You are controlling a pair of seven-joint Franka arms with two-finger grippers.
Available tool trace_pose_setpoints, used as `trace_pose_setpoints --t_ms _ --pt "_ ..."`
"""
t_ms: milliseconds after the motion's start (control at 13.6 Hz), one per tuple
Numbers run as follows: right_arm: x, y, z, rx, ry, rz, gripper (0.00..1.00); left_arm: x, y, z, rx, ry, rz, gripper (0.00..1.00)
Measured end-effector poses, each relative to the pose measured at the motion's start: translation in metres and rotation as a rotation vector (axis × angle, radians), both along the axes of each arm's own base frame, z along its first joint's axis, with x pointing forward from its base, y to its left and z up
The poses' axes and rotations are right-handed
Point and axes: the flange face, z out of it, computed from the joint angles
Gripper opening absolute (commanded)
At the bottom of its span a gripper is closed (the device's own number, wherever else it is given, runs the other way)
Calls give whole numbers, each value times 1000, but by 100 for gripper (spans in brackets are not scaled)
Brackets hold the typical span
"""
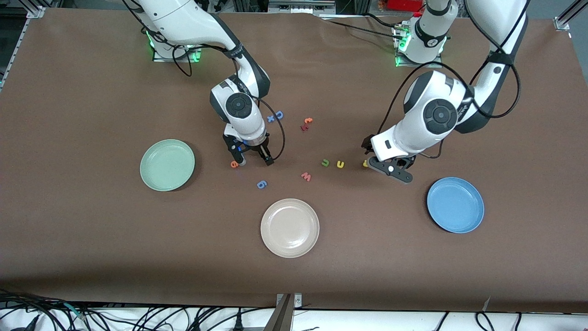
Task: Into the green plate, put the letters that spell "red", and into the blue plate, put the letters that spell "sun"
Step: 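Grasp the teal d with the right gripper while the left gripper reaches letters, then drop the teal d on the green plate while the left gripper lowers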
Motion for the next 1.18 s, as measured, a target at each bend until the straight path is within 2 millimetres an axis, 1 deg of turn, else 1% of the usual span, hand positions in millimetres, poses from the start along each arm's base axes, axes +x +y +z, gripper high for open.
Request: trace_pose_setpoints --t_ms 147,221,294,368,441,588,736,809,883,1103,1177 --pt "0 0 -3 -2 2 0 77 -8 -11 -23 -4 -30 -26 100" --pt "0 -1 -4 -2 3 0 76 -14 -13 -34 -8 -33 -32 100" --pt "0 -1 -4 -2 3 0 67 -19 -14 -44 -9 -28 -34 100" --pt "0 -1 -4 -2 3 -1 61 -22 -13 -52 -9 -21 -35 100" --pt "0 0 -4 -2 2 -1 52 -25 -14 -58 -4 -15 -43 100" --pt "0 0 -2 0 1 -2 30 -29 -15 -69 22 -19 -79 100" --pt "0 0 -2 0 0 -2 23 -36 -15 -81 19 -27 -90 100" --pt "0 0 -1 1 -1 -2 16 -40 -14 -88 14 -31 -90 100" --pt "2 1 3 6 -7 -3 13 -44 -14 -93 9 -34 -91 100" --pt "6 -2 6 6 -15 -8 13 -51 -13 -108 3 -28 -91 100" --pt "11 -5 11 4 -21 -13 13 -52 -12 -112 4 -22 -91 100"
